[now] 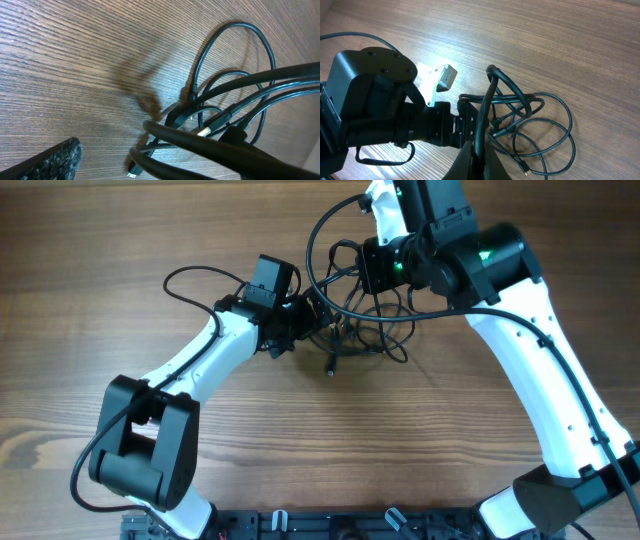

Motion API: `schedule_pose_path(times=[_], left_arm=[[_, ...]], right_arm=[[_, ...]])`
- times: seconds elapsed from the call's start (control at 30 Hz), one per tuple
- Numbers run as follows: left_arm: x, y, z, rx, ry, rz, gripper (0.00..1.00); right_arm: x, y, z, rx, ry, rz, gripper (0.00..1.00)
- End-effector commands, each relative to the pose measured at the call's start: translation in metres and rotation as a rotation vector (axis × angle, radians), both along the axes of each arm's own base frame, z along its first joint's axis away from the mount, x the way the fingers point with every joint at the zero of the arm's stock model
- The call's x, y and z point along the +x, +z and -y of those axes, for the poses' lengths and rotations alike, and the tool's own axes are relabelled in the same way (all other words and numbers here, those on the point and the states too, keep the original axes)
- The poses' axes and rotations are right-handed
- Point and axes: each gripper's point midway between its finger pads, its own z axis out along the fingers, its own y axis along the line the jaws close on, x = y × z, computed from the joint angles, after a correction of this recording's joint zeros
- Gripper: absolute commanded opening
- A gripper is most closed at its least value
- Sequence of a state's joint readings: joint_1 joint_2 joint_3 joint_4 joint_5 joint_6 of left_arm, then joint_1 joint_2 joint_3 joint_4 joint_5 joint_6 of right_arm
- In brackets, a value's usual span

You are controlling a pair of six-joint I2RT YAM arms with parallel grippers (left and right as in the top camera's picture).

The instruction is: Untangle cables

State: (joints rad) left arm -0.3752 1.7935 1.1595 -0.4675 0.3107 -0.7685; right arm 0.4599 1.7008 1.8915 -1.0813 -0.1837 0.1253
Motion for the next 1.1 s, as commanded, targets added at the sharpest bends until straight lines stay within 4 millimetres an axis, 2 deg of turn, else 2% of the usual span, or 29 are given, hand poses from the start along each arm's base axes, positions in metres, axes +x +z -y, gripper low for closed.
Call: schedule_pose_path(times=[0.0,1.07], left_arm=[[0.0002,-0.0022,-0.0011,0.012,0.003,0.002,1.0],[0.0002,-0.0022,-0.0011,0.012,0.003,0.002,1.0]], right_arm=[[-0.0025,0.0111,-0.0027,0.017,0.029,0.028,0.04],[-0.005,0.0089,-0.0015,0.01,0.03,0.015,0.04]])
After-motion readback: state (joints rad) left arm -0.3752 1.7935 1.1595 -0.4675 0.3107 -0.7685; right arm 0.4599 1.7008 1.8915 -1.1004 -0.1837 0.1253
